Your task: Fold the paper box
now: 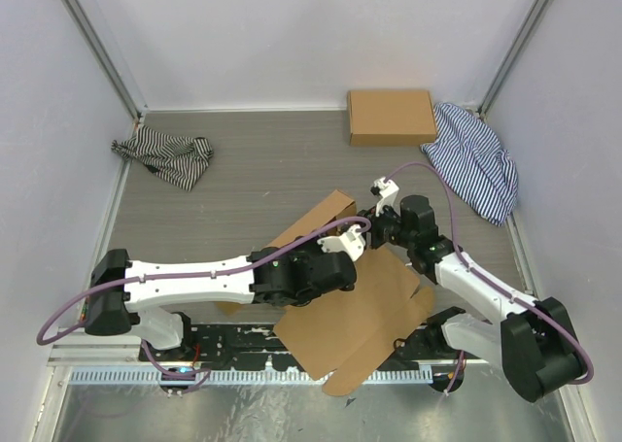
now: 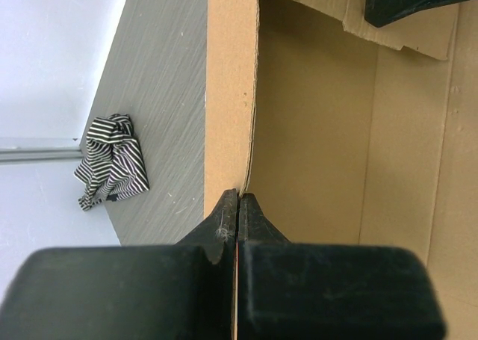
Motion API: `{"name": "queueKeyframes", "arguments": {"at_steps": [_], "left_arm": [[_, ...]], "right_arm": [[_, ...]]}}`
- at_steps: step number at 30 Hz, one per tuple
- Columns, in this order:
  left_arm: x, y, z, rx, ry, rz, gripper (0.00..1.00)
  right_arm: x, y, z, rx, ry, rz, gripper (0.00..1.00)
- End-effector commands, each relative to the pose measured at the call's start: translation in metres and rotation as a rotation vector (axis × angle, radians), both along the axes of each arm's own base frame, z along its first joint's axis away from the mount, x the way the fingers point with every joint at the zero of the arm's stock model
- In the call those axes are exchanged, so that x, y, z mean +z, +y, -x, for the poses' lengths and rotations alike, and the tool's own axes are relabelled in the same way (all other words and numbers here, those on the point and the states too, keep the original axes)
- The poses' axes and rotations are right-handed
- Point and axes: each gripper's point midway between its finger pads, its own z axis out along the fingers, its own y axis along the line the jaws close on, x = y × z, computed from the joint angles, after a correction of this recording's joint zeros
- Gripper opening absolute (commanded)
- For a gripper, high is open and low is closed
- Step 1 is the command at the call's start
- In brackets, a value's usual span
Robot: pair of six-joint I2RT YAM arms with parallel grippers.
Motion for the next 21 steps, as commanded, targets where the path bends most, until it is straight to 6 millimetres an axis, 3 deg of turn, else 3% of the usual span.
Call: {"name": "queueKeyframes", "arguments": {"at_steps": [1, 13, 21], "left_arm": [[0.004, -0.002, 0.007, -0.017, 0.035, 0.05, 0.0], [0.002, -0.008, 0.008, -0.041, 0.044, 0.06, 0.0], [-0.016, -0.01, 0.007, -0.036, 0.053, 0.012, 0.0]], "right_arm": [[0.04, 0.009, -0.02, 0.006, -0.163, -0.044, 0.67], [0.036, 0.017, -0.034, 0.018, -0.174, -0.039, 0.55], [0.036, 0.018, -0.044, 0.008, -0.193, -0.033, 0.4]]}}
